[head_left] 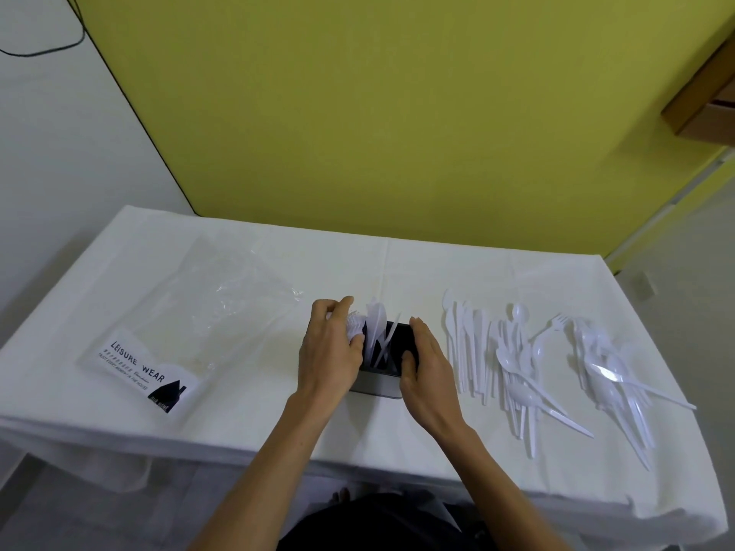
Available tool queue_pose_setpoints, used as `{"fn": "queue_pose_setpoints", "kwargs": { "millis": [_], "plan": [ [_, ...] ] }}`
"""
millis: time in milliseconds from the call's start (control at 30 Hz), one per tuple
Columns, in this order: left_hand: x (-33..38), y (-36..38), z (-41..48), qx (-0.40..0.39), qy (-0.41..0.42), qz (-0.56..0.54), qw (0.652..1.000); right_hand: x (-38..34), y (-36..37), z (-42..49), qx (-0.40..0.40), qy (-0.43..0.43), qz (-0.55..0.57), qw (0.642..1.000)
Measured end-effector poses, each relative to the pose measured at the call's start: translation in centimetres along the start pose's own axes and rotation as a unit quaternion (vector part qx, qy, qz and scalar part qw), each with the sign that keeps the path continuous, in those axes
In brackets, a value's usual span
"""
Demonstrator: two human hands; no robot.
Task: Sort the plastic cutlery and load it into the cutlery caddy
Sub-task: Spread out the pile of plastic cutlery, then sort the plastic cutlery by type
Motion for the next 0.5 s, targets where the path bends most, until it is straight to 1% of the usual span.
{"fn": "queue_pose_setpoints", "kwargs": {
  "millis": [133,233,333,500],
  "plan": [
    [2.5,-0.3,0.0,0.012,0.030,0.016,0.999,0.2,-0.4,0.0,0.010,0.021,0.030,0.999],
    [5.5,0.7,0.1,-0.003,0.066,-0.009,0.998,0.9,-1.4,0.3,0.020,0.049,0.057,0.997],
    [8.4,3.1,0.1,-0.043,0.112,-0.037,0.992,2.3,-3.0,0.6,0.042,0.063,0.053,0.996],
    [12.5,8.4,0.7,-0.141,0.165,-0.090,0.972,5.6,-7.7,0.9,0.101,0.107,0.058,0.987]
  ]
}}
Point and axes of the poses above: each hand's wrist, its own z-axis towards the middle knuckle, its own y-axis out of the palm, x = y × z, the point moved 5 cm from there along z, towards the middle knuckle, and after that the axes turned 1 degree about y, right-handed, at the moved point
